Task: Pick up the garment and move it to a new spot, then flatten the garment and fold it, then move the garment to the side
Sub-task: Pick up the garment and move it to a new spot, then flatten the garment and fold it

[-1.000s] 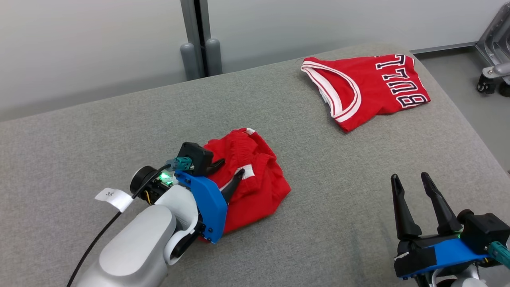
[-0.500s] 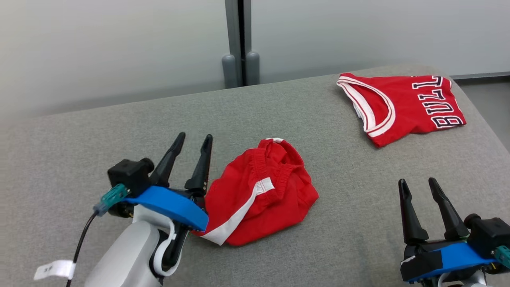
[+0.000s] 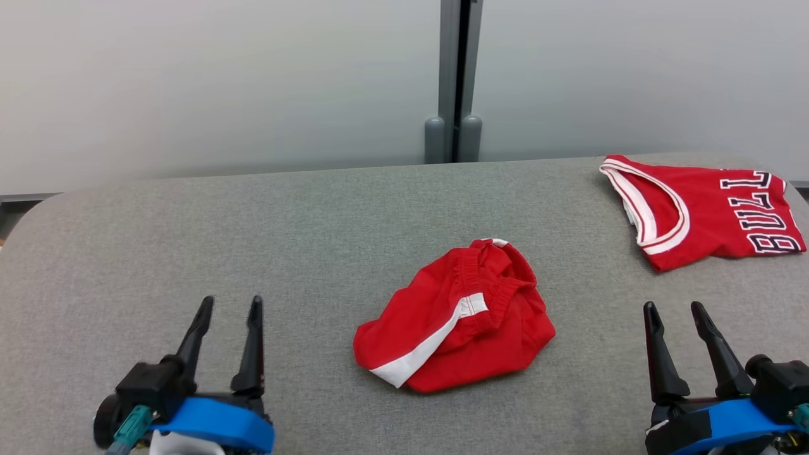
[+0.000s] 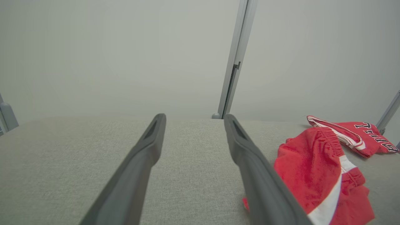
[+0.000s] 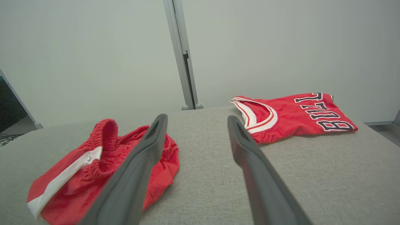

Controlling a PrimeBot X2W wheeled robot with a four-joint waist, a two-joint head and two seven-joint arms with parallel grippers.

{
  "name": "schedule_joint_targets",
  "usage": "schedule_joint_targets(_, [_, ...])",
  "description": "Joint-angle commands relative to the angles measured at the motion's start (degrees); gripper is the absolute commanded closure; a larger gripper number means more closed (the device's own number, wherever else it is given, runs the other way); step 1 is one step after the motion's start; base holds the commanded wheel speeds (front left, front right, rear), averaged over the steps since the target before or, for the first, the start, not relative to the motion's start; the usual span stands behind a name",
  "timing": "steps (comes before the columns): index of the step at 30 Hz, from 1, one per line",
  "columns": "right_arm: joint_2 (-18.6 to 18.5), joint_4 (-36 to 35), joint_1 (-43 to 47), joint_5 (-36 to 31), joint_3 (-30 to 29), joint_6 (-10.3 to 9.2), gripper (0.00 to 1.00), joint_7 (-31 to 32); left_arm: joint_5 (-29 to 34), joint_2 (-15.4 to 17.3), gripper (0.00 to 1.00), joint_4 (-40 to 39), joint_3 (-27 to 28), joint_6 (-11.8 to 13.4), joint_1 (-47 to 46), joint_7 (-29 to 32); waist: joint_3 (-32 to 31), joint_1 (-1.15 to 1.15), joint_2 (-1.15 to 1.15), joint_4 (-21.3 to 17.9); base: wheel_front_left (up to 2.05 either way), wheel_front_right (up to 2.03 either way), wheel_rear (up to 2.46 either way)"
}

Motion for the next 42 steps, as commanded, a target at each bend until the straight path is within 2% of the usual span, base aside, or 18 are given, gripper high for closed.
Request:
schedule_joint_targets(1, [-0.05,0.20,0.60,0.25,0.15,0.01,0.00,0.05,0.99,0.35,0.00,-0.19,1.43,0.51,1.44,-0.22,-0.32,0.01,0.00,0.62,0.00,0.00,0.00])
schedule_joint_targets(11, [-0.05,2.09,0.99,0.93,0.97,0.01,0.00,-0.54,3.70,1.44,0.00,0.30,7.09,0.66,7.18,-0.23,-0.25,0.01,0.00,0.97,0.00,0.00,0.00])
schedule_joint_targets(32, [-0.04,4.38,-0.71,1.48,2.38,0.01,0.00,-1.90,4.81,0.03,0.00,-0.02,8.02,-0.35,6.89,-0.23,1.38,0.01,0.00,0.22,0.00,0.00,0.00])
schedule_joint_targets(38, [-0.05,4.45,-1.38,1.31,3.09,0.01,0.00,-1.78,4.13,0.56,0.00,-0.90,7.13,-1.02,5.27,2.68,1.86,0.01,0.00,-0.28,0.00,0.00,0.00])
schedule_joint_targets(42, [-0.04,4.32,-2.01,1.45,3.94,0.01,0.00,-1.63,1.29,-0.33,0.00,-3.01,5.77,-2.24,2.40,9.95,2.56,0.01,0.00,-1.03,0.00,0.00,0.00])
